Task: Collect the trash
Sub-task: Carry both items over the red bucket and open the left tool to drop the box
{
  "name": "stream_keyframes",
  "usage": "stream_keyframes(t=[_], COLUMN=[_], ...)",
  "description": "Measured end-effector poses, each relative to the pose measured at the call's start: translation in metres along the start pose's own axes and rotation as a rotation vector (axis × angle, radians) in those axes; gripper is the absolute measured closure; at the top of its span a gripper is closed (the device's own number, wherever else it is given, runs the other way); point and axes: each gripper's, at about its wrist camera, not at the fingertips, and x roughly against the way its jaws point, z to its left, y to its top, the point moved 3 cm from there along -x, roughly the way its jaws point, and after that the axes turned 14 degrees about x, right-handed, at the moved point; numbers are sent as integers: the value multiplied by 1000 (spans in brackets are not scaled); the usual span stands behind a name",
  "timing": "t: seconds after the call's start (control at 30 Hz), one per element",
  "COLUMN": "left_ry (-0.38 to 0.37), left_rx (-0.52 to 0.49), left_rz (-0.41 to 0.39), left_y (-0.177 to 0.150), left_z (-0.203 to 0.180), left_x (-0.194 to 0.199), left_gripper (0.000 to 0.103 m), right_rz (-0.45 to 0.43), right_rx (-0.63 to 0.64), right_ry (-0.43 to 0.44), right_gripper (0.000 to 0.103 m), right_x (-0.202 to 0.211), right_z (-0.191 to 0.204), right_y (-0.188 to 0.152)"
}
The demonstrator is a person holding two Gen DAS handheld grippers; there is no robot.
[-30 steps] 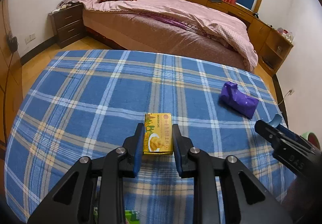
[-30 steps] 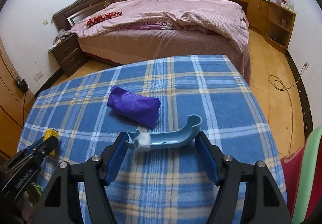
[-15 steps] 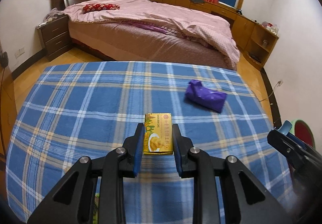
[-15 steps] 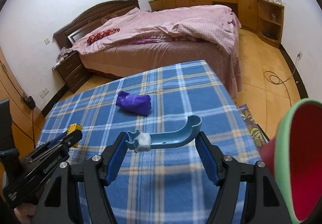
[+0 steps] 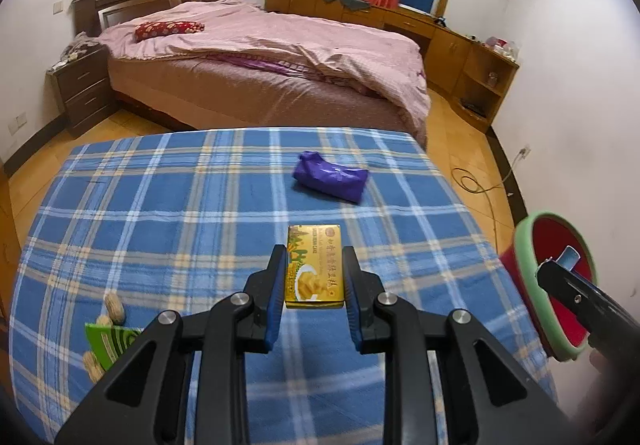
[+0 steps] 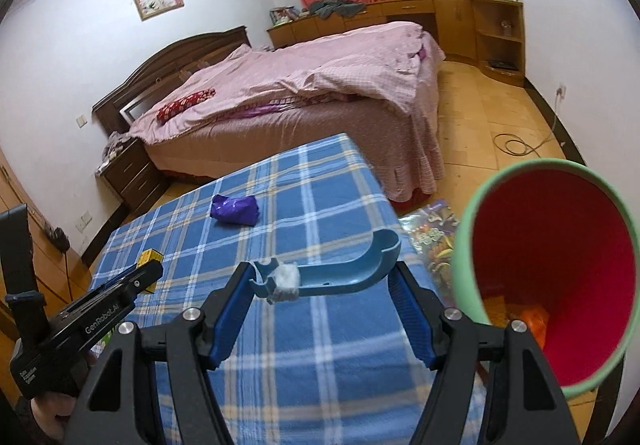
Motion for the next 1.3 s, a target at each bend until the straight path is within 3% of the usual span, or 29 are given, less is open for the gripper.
stream_keyframes(t=[0.67,1.3], left_ry=[-83,-159], left_rx=[-107,-254], left_rz=[10,79], left_y=[-37,-77], left_z=[-63,-149], left_x=[42,24], left_gripper=[77,77], right_rz=[-67,-85], right_rx=[-89,-221], right_ry=[-75,-145], right_gripper=[32,32], right_x=[71,94], right_z=[-57,-139], right_y=[-34,-69])
